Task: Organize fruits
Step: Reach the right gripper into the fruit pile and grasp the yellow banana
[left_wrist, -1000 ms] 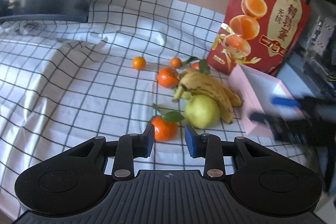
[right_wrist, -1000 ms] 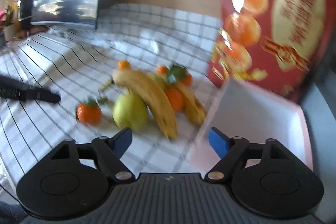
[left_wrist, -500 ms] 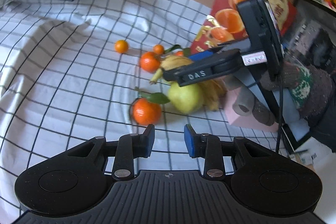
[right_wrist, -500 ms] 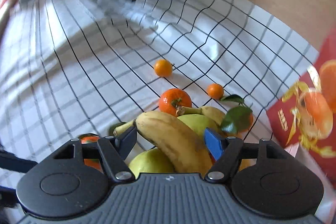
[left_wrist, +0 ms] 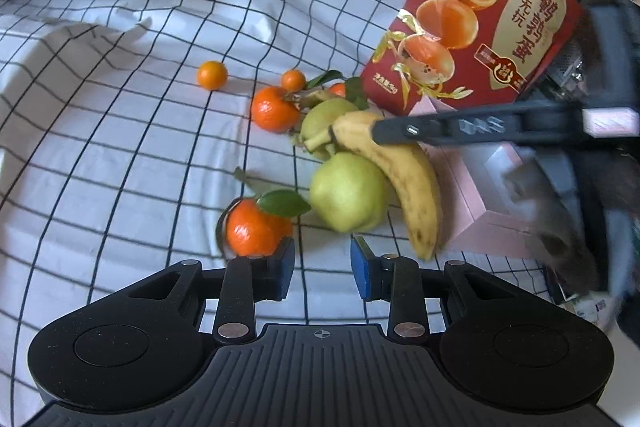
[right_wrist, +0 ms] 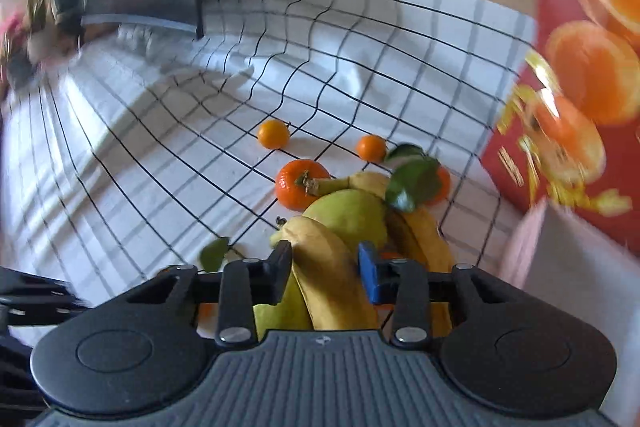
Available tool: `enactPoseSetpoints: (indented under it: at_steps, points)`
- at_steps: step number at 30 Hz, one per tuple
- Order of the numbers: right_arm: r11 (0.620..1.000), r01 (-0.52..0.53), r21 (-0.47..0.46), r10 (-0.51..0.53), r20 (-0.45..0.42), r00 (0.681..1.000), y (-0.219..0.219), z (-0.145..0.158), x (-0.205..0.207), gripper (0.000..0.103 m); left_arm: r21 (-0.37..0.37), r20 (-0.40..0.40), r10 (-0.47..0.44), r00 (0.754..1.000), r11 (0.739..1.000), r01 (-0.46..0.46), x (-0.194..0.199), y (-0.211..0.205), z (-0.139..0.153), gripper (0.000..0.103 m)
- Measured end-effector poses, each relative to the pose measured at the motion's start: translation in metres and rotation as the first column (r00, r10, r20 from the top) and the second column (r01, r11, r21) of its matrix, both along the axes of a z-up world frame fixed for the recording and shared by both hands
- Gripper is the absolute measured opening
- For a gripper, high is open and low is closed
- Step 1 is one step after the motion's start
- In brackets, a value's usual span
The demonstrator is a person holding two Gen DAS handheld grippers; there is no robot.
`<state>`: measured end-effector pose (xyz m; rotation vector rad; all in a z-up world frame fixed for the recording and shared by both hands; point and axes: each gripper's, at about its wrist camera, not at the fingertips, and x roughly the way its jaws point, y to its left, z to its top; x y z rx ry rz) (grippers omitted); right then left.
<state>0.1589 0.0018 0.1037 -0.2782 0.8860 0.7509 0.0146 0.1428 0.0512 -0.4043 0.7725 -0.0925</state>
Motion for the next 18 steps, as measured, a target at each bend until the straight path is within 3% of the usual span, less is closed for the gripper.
enactPoseSetpoints:
  at_steps: [7, 11, 18]
  points:
    - [0.987, 0.077, 0.142, -0.068, -0.064, 0.996, -0.034, 0.007, -0.021, 0.029, 0.031, 0.001, 0.017, 1.0, 0.999, -0.017, 0.012, -0.007, 0.004, 0.034]
    - [0.974, 0.109, 0.197, -0.094, -0.082, 0.992, -0.053, -0.002, -0.025, 0.03, 0.076, 0.041, -0.003, 0.999, 0.997, -0.001, 0.021, -0.014, 0.012, 0.034]
    - [0.961, 0.132, 0.244, -0.103, -0.127, 0.987, -0.064, -0.013, -0.01, 0.035, 0.115, 0.052, -0.038, 0.998, 0.993, 0.032, 0.029, -0.018, 0.018, 0.034]
